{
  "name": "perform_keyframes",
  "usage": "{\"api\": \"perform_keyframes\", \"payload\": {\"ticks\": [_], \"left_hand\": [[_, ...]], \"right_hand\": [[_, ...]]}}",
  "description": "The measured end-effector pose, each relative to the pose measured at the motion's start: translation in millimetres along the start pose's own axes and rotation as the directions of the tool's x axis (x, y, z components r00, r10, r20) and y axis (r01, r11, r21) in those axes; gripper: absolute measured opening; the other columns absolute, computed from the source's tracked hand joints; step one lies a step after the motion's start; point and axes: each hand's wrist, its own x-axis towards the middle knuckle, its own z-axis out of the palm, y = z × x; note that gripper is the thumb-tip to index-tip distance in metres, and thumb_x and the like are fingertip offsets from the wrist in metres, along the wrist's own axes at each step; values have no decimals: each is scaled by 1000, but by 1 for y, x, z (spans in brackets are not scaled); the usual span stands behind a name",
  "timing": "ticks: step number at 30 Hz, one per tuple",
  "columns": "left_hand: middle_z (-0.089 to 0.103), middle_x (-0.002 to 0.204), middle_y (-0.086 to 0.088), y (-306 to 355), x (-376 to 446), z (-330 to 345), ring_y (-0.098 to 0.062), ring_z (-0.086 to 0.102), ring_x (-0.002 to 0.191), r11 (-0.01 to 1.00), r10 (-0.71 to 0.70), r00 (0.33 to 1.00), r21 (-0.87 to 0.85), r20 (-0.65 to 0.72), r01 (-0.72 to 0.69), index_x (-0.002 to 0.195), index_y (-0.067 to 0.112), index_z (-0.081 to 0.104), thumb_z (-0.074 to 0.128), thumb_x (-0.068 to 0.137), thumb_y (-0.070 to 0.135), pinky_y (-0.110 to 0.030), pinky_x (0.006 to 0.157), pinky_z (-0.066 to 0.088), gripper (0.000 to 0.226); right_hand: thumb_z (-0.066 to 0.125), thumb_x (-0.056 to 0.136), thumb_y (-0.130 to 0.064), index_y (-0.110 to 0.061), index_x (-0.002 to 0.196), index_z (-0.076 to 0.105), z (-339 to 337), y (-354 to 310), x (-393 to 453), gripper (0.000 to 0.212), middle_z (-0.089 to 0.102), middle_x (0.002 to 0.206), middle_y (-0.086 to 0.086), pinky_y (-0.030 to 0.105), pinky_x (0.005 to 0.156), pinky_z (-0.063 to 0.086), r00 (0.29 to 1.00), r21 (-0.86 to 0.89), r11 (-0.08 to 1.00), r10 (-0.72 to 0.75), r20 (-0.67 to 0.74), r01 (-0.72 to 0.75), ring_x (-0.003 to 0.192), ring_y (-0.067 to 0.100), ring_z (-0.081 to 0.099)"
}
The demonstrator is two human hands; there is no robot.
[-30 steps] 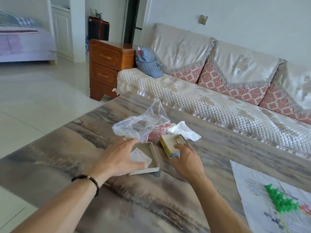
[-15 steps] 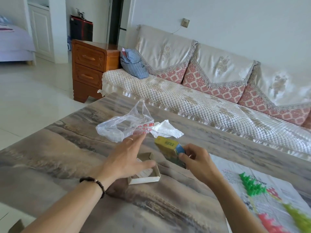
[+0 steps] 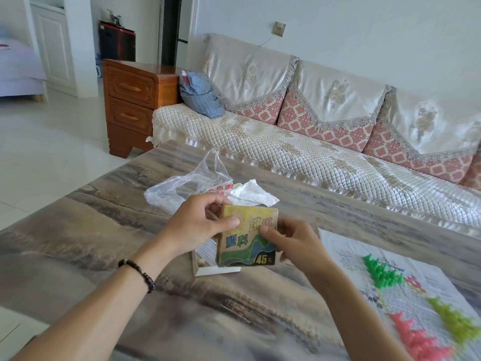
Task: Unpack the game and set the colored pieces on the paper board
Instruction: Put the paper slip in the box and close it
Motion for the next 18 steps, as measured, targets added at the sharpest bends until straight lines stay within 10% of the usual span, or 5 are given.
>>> {"api": "perform_keyframes", "payload": {"ticks": [13,18], "left_hand": [[55,98,9,-33,9,-21,-7,56,87,834,-165,986,538,39,118,89,26,60,67,81,52,-27,72,46,28],[64,98,10,-47,15,-17,-9,61,88,818,-285,948,551,142,164,98,29,59,57,86,56,-36,81,52,30]], "right_hand": [[57,94,-37,-20,100,67,51,25,29,21,71,78,-6,21,56,50,995,-190,980,75,66,-61,67,2,67],[47,95,-48,-21,114,57,63,39,30,35,68,98,-2,40,81,52,999,-468,882,52,-13,-52,90,17,64]]}}
